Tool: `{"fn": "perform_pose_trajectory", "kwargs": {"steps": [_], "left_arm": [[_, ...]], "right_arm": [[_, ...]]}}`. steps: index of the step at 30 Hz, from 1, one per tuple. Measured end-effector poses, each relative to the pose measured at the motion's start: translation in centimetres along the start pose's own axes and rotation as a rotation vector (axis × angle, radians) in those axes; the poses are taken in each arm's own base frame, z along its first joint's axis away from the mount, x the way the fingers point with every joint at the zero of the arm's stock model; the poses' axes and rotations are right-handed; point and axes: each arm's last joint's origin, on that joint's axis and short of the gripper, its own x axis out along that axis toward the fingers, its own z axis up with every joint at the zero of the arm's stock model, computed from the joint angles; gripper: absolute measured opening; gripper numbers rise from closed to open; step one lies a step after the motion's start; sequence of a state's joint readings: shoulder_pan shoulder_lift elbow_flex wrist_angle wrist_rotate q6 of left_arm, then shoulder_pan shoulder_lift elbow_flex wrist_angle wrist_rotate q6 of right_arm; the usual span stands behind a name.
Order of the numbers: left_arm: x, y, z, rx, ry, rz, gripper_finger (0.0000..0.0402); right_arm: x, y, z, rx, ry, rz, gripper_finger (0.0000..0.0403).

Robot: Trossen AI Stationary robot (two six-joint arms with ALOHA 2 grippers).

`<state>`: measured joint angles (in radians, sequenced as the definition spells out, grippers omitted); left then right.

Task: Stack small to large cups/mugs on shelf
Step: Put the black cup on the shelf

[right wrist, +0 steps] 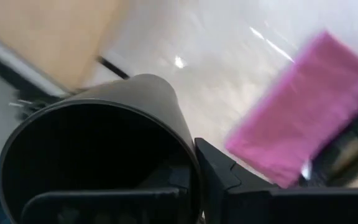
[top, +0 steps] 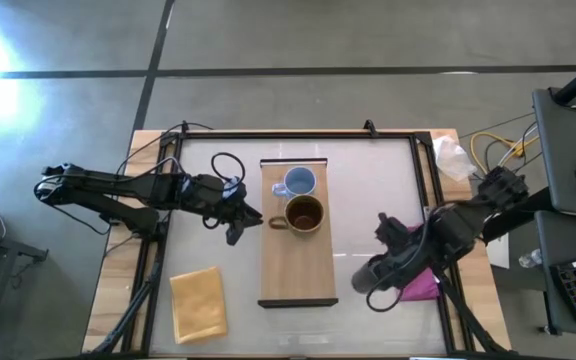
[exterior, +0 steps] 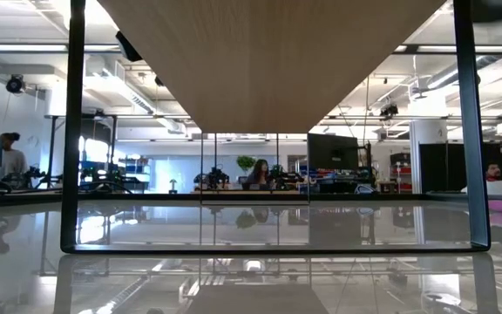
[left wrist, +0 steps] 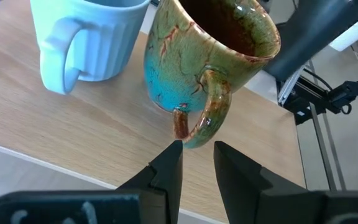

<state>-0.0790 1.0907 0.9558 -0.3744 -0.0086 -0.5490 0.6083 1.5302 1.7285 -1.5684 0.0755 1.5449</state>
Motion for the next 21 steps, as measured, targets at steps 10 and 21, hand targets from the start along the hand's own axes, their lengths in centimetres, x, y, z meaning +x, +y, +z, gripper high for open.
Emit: {"fn": "perform_pose_trajectory", "kwargs": {"steps": [10,21], "left_arm": [[-0.2,-0.6,0.1,-0.069,0.048,-0.094,0.0077],[-2.5,-2.6,-0.1,-0.072,0.014,-0.209,0.0077]], "right_arm": [[-2.5,4.6,3.8,-0.151,-0.181,0.112,0.0009],[-1.6,8.4,9.9,-0.307,-0.201,0.145,0.0009]]}}
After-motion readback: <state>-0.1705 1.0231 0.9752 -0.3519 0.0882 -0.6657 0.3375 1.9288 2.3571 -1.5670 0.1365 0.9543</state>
